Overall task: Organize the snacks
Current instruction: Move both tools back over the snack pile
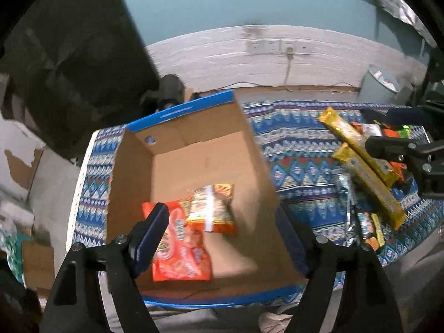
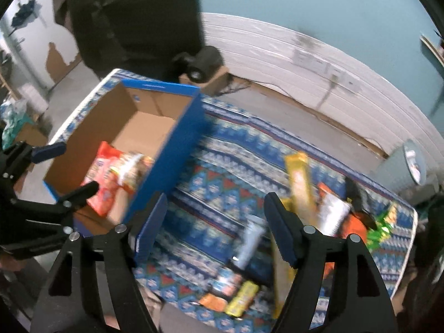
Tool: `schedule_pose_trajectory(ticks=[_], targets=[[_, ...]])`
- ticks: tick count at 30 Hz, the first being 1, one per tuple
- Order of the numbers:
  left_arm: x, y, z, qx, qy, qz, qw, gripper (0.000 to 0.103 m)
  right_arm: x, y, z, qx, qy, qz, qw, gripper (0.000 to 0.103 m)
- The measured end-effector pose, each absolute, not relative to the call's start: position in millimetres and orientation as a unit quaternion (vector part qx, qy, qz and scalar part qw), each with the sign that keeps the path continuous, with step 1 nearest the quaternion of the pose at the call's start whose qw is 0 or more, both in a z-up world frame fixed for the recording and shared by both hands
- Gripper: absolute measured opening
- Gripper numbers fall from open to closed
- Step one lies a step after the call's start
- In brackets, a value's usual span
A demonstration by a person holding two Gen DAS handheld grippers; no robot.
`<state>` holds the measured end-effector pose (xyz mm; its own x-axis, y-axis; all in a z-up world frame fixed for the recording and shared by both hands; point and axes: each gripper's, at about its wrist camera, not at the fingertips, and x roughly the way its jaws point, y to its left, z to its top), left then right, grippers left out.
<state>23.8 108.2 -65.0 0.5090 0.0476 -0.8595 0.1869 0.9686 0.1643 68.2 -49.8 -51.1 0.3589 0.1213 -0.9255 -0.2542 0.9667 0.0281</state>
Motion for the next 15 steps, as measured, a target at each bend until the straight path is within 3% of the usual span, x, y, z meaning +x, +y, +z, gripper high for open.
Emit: schedule_pose_trajectory(ticks=[15], targets=[[29.0,2.0,-76.5,0.179,0.495,-0.102,0.844,0.080,36.7,-178.1,-61.6,-0.030,0.562,0.026,0.826,0.073]])
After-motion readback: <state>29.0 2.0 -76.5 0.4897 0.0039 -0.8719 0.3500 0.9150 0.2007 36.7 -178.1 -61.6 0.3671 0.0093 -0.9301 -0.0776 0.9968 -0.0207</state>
